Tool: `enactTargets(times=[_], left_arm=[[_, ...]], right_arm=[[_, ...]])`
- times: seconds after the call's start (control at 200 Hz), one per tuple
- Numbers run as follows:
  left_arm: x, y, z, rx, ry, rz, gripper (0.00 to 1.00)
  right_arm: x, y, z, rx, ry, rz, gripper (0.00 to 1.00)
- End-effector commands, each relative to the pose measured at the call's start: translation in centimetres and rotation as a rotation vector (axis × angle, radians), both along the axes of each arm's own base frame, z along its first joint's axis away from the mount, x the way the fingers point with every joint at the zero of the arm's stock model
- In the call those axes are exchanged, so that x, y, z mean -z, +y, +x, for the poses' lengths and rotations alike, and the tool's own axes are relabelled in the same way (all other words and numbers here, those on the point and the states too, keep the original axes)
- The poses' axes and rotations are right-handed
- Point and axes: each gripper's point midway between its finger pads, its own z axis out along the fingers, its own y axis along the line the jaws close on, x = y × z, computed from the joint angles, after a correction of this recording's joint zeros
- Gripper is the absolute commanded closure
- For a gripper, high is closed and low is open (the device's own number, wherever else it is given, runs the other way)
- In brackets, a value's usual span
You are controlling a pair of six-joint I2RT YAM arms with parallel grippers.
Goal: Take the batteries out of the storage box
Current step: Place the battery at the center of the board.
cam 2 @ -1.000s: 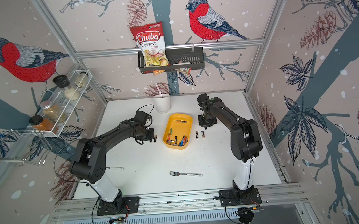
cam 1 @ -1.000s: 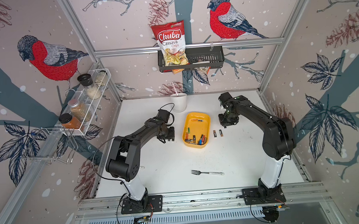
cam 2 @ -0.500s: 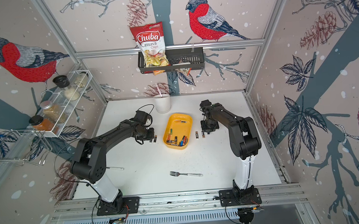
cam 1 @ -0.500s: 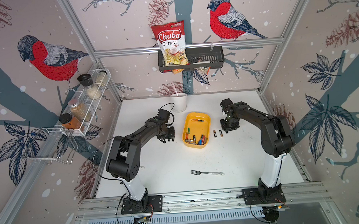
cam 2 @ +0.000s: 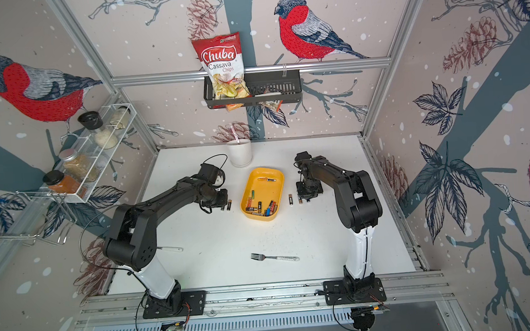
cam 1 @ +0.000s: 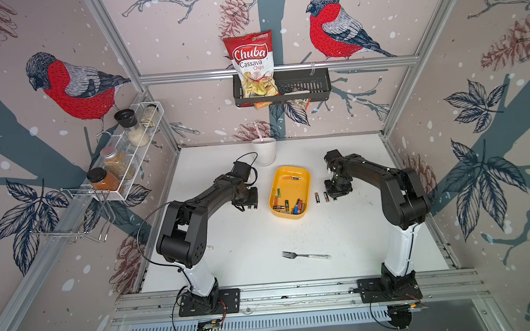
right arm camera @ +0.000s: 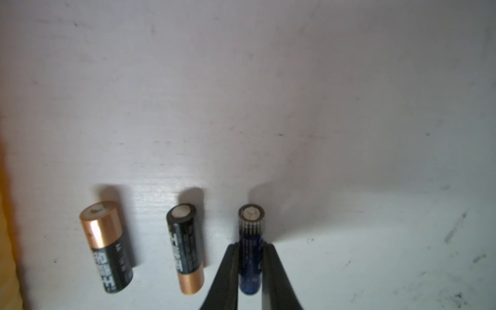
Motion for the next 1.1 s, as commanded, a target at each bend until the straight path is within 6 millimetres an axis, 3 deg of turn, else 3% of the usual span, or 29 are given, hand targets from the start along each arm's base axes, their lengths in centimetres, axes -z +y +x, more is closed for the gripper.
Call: enactTargets(times=[0.0,1.096], left_arm=[[0.1,0.0,-0.4,0.004,0.013,0.004,0.74],[-0.2,0.0,-0.3,0.001,0.007,-0.001,0.75]], right_arm=[[0.5,-0.1,0.1,-0.009,0.003,-0.008,0.84],[-0.7,-0.3,0.4,-0.008,-0.020,-0.031,0.65]])
